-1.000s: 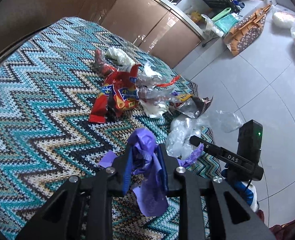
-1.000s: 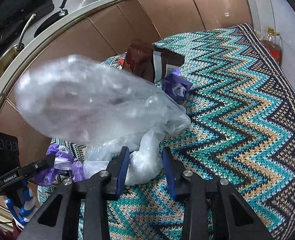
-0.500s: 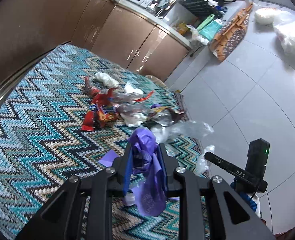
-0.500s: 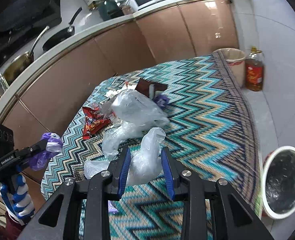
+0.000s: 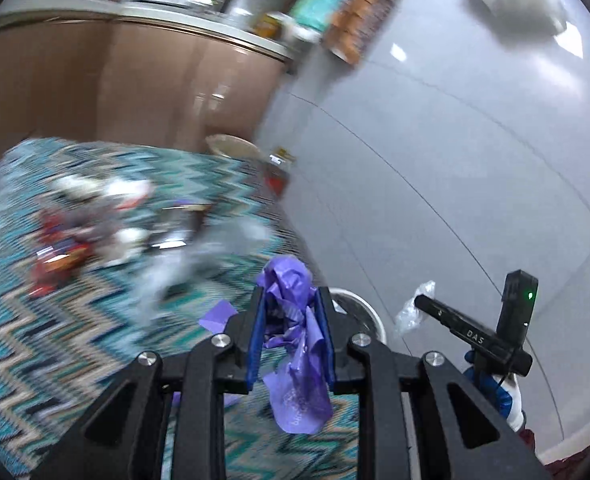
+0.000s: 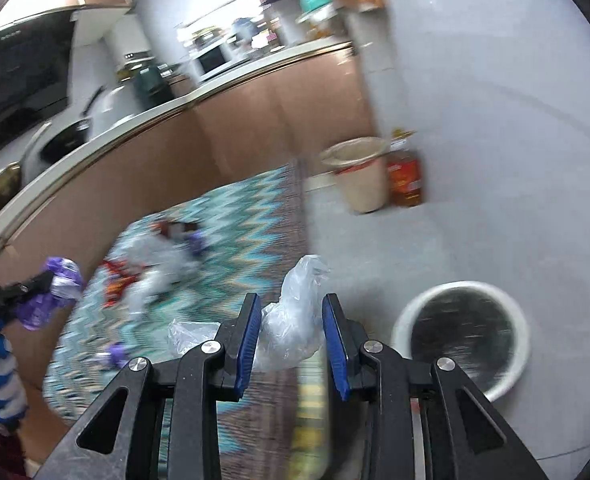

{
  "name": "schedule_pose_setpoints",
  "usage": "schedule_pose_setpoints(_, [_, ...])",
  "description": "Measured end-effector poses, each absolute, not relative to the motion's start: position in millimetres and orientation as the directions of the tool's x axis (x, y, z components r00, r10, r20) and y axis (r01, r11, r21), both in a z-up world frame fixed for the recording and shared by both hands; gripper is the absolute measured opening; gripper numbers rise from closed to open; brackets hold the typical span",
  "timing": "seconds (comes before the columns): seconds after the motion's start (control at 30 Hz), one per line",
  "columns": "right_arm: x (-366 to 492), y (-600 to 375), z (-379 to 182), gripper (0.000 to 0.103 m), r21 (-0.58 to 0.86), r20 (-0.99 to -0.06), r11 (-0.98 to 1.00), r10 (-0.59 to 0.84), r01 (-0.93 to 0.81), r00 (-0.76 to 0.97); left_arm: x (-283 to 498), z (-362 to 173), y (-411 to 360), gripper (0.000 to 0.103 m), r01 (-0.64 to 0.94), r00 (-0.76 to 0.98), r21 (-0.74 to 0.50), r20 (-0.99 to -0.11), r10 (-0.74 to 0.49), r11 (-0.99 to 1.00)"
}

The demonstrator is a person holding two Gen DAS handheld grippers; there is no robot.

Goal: Collect trash
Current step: 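Carry both items over the white bin and open both tools to drop them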

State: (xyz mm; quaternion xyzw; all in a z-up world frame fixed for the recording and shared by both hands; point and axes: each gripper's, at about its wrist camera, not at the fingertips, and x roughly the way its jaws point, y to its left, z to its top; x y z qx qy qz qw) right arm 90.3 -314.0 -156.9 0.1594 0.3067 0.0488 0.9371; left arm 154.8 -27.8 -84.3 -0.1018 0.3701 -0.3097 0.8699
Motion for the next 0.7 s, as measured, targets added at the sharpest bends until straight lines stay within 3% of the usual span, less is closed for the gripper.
schedule_pose_setpoints(0.33, [86.0, -405.3, -189.2, 0.030, 0.156, -0.614, 0.958, -0.097, 0.241, 0.783, 207.8, -115.6, -234.8, 0.023, 0.633, 0.340, -0.324, -0.699, -0.629, 0.703])
schedule_pose_setpoints(0.7, [122.2, -456.0, -230.3, 0.032, 0.078, -0.675, 0.949, -0.174, 0.305, 0.717, 260.4, -184.6, -376.7, 0.025, 0.656, 0.233, -0.316, -0.779, -0.582, 0.686])
